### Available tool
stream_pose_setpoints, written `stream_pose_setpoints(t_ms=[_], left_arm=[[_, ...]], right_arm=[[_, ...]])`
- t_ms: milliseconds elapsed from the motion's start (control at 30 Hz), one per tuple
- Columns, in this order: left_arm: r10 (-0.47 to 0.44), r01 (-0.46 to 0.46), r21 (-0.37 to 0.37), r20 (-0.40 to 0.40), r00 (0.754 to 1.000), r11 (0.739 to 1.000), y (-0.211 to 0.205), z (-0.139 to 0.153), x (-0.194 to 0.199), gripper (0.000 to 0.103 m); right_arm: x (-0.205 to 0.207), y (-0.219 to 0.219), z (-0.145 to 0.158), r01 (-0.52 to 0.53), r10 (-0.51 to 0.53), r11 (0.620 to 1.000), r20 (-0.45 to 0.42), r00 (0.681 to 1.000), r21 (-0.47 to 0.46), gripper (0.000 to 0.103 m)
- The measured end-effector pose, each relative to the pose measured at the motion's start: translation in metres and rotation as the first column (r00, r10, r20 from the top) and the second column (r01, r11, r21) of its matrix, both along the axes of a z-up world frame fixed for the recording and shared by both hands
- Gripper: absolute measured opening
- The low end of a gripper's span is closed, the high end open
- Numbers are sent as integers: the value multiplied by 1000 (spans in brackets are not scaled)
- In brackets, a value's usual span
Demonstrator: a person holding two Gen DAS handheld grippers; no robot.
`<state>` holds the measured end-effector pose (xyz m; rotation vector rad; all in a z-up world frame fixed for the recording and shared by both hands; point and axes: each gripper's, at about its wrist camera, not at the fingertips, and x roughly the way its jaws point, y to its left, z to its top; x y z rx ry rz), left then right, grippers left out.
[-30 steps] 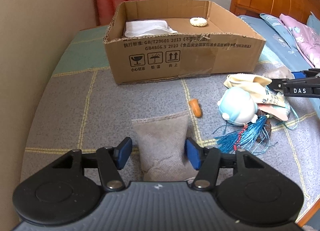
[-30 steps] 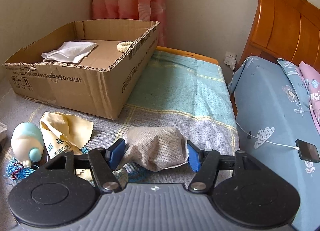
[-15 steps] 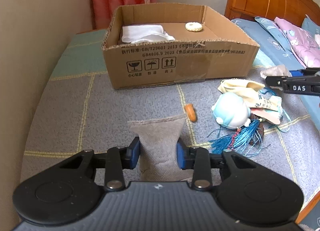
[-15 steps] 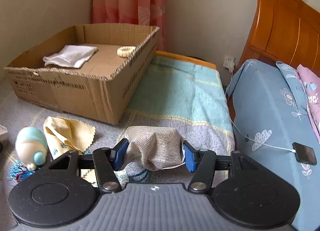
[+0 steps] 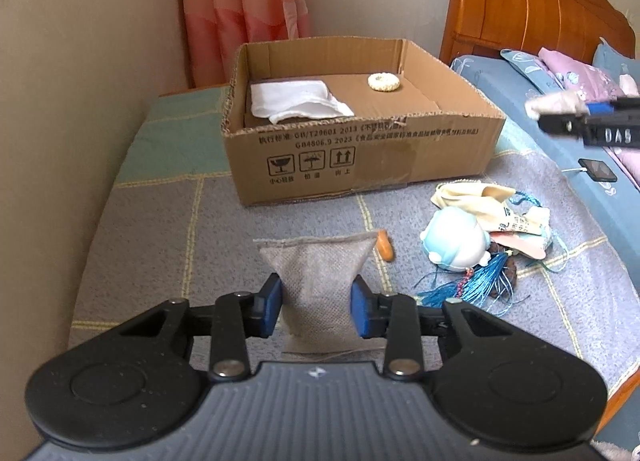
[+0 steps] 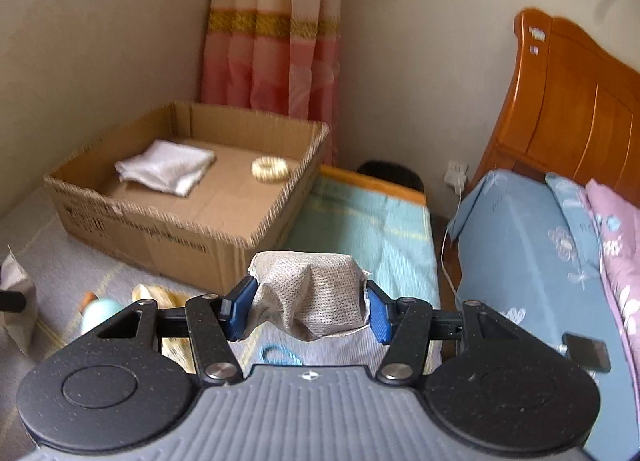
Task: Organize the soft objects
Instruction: 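Close the left tool on the grey sachet while the right tool grasps the grey mesh bag, then release the grey mesh bag into the box with the right tool while the left tool carries its sachet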
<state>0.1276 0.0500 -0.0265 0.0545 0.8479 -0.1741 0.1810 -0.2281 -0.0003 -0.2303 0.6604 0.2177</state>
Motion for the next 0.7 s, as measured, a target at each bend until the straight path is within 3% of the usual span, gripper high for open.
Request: stream_pose_setpoints(t_ms=[200, 467, 533, 600, 700], left_arm=[[5, -5, 1, 14, 1000, 1000, 8, 4, -2, 34], [14, -14, 5, 29, 999, 1000, 18, 10, 1, 34], [20, -20, 4, 31, 999, 1000, 20, 11, 2, 34], [25, -25, 3, 33, 999, 1000, 22, 13, 3, 34], [24, -24, 2, 33, 999, 1000, 24, 14, 7, 34]], right_arm=[[11, 18, 30, -53, 52, 999, 58, 997, 13, 62], [59, 63, 49, -123, 120, 992, 77, 990, 38, 62], [69, 72, 48, -140, 137, 989, 68, 988, 43, 67], [77, 81, 45, -150, 147, 988, 60, 987, 47, 88], [76, 88, 41, -161, 158, 986, 62, 986, 44, 97]])
